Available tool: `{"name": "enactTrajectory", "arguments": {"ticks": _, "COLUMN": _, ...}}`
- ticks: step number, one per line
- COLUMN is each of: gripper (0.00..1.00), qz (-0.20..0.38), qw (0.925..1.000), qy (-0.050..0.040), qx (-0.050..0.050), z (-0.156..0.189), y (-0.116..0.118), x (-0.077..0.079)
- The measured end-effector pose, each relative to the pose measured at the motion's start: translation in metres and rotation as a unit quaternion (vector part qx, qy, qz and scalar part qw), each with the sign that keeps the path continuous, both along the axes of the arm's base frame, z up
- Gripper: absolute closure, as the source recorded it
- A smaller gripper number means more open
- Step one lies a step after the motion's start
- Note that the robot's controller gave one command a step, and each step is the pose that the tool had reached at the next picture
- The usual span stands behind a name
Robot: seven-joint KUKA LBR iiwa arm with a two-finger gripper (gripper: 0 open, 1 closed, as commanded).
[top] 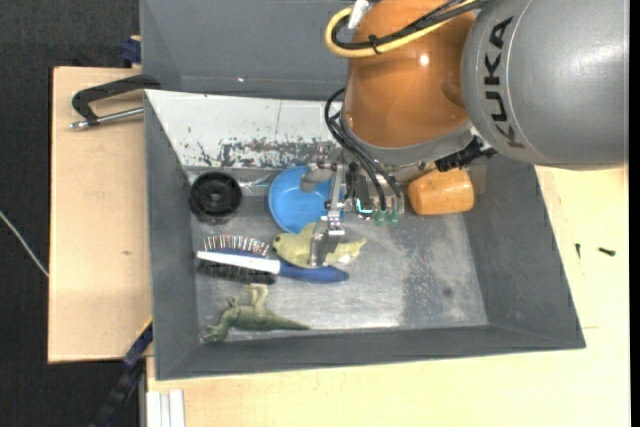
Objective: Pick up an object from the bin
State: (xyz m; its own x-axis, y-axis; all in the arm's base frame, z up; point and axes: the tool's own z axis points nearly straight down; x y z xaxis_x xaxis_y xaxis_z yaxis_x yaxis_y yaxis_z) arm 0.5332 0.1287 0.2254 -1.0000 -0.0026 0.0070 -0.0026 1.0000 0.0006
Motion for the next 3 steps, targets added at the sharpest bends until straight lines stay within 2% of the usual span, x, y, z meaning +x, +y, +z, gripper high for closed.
{"name": "enactTrajectory", "arguments": {"ticks": 1, "gripper": 0.0, "qz": -0.023, "qw": 0.9997, "qy": -0.0068, "qx": 0.002, "z": -0.155, "y": -0.042, "x": 0.008}}
{"name": "enactTrajectory", "arguments": {"ticks": 2, "gripper": 1.0, "qz": -0.022, "qw": 0.9996, "qy": -0.0166, "qx": 0.003, "z": -0.148, "y": -0.04, "x": 0.013}}
{"name": "enactTrajectory", "arguments": {"ticks": 3, "gripper": 1.0, "qz": -0.046, "qw": 0.9989, "qy": -0.0091, "qx": 0.001, "z": 0.015, "y": -0.035, "x": 0.019}}
